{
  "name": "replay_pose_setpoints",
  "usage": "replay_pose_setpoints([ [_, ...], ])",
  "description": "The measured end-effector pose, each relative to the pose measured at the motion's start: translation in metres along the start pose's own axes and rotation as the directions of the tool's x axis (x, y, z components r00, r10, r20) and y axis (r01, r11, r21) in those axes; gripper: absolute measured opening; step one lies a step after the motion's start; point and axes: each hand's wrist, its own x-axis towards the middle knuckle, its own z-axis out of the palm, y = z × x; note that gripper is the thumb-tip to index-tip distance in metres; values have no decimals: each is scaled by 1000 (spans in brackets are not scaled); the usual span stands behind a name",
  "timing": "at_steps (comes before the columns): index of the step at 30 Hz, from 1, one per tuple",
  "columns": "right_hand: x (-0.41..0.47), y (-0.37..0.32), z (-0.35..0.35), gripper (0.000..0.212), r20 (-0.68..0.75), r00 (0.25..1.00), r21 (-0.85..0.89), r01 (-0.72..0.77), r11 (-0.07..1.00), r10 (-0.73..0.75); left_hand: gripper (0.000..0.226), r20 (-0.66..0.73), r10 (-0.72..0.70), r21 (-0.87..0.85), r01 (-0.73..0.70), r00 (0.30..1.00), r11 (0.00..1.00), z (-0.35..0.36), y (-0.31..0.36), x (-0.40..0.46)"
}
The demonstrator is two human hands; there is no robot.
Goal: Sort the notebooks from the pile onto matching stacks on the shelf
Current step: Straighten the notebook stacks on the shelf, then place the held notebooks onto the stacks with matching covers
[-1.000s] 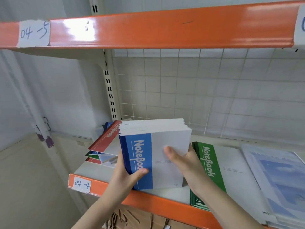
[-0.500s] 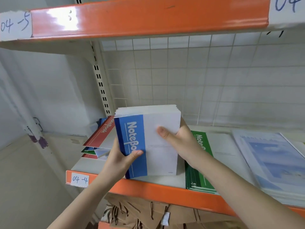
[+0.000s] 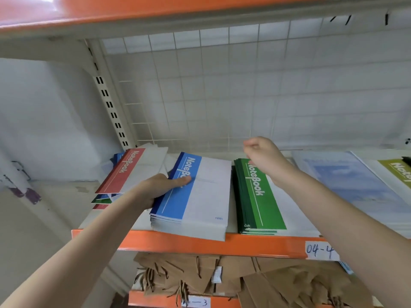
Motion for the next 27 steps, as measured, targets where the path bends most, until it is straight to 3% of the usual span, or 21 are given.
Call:
replay_pose_setpoints([
  [6,-5,2,-6,28,11,1000,26,28,999,-28,24,6,34,-99,-33,999,995,15,6,3],
  [12,-8,1,-8,24,48,997,34,51,998,-53,29,-12,34,-97,-35,999,995,20,7,9],
  [21,-13,15,-26,24,72,992,-98,106,989,-100,32,-45,4,-47,-6,999,999,18,8,8],
  [24,-12,18,-33,23,46,994,-90,101,991,-98,31,-58,25,99,-19,998,995,18,11,9],
  [26,-10,19,-37,22,31,994,-79,103,992,-101,35,-90,60,328,-27,994,944,18,11,10],
  [27,-9,18,-40,21,26,994,-73,107,992,-106,40,-120,95,492,-24,988,870,16,11,10],
])
